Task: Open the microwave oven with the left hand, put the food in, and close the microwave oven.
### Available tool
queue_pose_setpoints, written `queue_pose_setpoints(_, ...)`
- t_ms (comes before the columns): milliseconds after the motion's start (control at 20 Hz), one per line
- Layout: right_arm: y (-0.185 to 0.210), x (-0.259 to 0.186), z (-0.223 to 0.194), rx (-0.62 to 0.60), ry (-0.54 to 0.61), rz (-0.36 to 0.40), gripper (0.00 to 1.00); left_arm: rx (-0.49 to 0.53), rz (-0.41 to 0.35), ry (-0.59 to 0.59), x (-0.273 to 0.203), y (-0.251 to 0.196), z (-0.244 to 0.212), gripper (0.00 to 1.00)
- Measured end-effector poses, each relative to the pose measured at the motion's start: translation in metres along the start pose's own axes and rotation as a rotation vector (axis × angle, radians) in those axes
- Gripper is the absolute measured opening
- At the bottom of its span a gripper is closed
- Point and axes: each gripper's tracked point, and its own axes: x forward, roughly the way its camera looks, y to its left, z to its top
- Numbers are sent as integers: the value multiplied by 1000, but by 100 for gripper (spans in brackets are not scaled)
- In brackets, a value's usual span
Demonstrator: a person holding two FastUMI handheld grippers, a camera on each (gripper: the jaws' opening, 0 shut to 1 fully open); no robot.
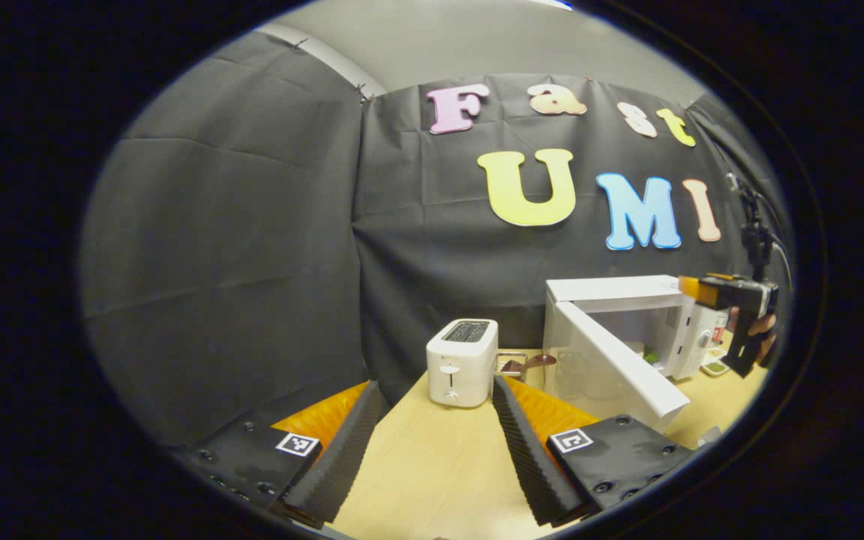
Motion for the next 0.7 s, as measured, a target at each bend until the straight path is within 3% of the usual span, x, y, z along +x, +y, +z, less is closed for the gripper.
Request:
queue_pose_setpoints(350, -39, -80, 59, 9, -75, -6, 98, -20, -1, 34, -1, -17, -20, 96)
queue_pose_setpoints(650, -74, -138, 72, -18, -66, -8, 98, -23, 9, 96, -9, -31, -50, 98)
queue_pose_setpoints(700, -79, -146, 69, -24, -64, -14, 98, -25, 6, 111, -10, -35, -56, 94)
